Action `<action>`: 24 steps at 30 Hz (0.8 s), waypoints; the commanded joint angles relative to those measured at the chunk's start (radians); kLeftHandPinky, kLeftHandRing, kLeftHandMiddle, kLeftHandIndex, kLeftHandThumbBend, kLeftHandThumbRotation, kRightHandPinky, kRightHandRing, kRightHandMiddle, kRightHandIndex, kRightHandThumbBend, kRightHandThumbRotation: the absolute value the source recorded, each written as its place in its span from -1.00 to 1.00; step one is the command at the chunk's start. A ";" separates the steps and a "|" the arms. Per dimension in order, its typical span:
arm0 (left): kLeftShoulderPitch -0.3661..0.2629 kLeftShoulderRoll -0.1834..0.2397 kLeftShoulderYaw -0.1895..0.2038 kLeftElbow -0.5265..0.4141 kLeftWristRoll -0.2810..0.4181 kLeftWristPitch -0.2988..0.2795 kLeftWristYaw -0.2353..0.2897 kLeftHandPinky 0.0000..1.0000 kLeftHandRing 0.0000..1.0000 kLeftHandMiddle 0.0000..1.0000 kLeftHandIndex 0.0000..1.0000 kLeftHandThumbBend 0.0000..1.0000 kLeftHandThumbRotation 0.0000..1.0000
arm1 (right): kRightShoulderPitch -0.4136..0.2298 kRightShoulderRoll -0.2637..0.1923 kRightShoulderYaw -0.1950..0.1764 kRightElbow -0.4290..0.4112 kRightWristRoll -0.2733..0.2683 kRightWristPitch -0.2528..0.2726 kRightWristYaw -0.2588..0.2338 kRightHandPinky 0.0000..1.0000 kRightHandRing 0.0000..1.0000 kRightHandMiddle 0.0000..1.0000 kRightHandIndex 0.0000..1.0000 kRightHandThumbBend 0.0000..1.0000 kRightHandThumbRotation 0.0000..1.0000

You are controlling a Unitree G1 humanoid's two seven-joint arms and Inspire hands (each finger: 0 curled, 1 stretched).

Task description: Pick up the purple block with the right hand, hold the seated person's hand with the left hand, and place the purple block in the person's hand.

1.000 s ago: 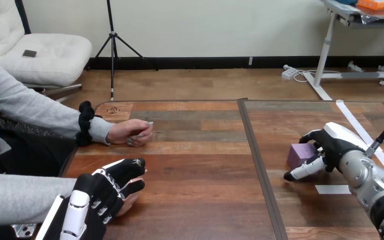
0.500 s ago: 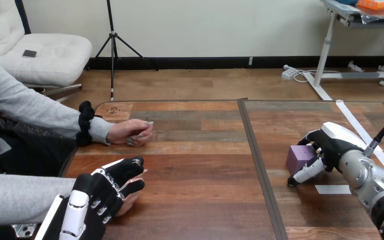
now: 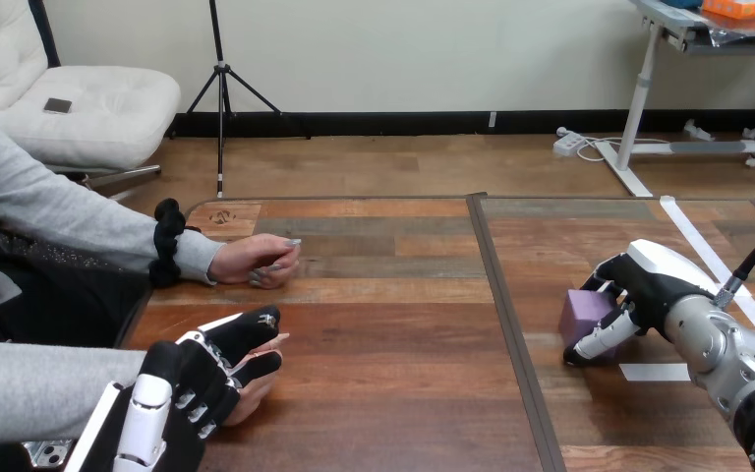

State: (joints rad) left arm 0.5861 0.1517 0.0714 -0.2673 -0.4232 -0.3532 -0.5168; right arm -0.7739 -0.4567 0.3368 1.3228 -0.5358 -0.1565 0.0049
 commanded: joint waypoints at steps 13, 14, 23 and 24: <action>-0.046 0.002 0.015 -0.038 -0.004 -0.034 -0.001 0.62 0.73 0.65 0.34 0.02 1.00 | -0.041 -0.010 -0.002 -0.006 -0.002 0.003 -0.035 -0.20 -0.09 -0.01 -0.04 0.57 -1.00; -0.047 0.002 0.016 -0.036 -0.002 -0.038 -0.002 0.61 0.73 0.65 0.34 0.02 1.00 | -0.045 -0.010 -0.001 -0.006 -0.003 0.009 -0.031 -0.21 -0.10 -0.02 -0.04 0.58 -1.00; -0.047 0.003 0.015 -0.038 -0.003 -0.035 -0.002 0.61 0.75 0.67 0.32 0.03 1.00 | -0.057 -0.013 0.007 -0.008 -0.011 0.026 -0.027 -0.25 -0.13 -0.05 -0.06 0.63 -1.00; -0.045 0.003 0.015 -0.040 -0.002 -0.032 0.000 0.61 0.75 0.67 0.32 0.03 1.00 | -0.059 -0.014 0.011 -0.007 -0.015 0.029 -0.027 -0.25 -0.13 -0.05 -0.06 0.64 -1.00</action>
State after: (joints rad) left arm 0.5860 0.1513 0.0808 -0.2673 -0.4223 -0.3684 -0.5188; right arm -0.7736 -0.4582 0.3377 1.3229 -0.5372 -0.1404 -0.0042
